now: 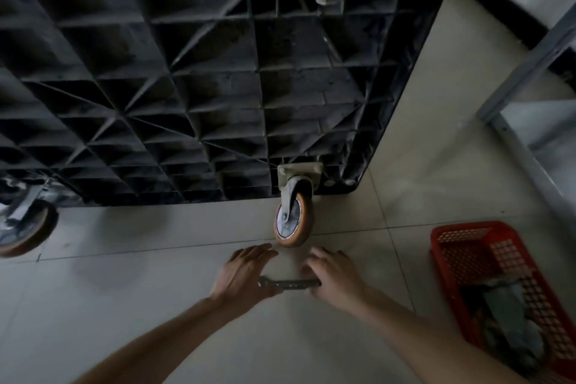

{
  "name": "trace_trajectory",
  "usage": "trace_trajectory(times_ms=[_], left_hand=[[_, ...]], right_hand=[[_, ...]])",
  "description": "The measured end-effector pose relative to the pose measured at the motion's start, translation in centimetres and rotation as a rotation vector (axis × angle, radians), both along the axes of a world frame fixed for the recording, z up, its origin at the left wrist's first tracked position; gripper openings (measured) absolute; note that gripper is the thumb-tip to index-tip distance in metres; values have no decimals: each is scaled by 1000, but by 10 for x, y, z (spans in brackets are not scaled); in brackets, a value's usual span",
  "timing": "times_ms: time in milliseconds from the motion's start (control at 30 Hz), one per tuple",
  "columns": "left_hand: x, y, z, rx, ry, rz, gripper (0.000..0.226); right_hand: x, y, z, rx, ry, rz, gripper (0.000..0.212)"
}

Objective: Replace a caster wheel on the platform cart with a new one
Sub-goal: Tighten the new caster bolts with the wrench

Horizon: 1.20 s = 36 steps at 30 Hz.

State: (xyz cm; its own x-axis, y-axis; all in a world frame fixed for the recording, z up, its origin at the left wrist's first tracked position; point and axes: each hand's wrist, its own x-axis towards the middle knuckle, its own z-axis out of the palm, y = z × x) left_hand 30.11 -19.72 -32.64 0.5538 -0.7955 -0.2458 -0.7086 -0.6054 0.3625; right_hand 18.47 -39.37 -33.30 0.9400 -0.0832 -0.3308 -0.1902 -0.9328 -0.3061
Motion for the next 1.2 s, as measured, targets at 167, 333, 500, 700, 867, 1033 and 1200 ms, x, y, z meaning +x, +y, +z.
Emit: trace_trajectory(times_ms=[167,333,500,700,867,1033,1200], left_hand=[[-16,0,1,-44,6,-1,56],[-15,-4,-2,-115,-73,-9,44],[-5,-24,9,-169,-44,27,26],[-11,-50,32,-243,52,-50,29],[-12,-72,46,-335,79,21,36],[-5,-101,84,-545,144,184,11],[3,-134,136,-729,233,201,6]], right_hand=[[0,18,-6,-208,103,99,36],[10,13,6,-164,104,86,28],[11,-15,49,50,-48,-20,14],[-6,-43,81,188,-130,-167,18],[-9,-58,106,360,-167,-294,9],[2,-75,142,690,-359,-531,12],[14,-82,168,701,-524,-501,13]])
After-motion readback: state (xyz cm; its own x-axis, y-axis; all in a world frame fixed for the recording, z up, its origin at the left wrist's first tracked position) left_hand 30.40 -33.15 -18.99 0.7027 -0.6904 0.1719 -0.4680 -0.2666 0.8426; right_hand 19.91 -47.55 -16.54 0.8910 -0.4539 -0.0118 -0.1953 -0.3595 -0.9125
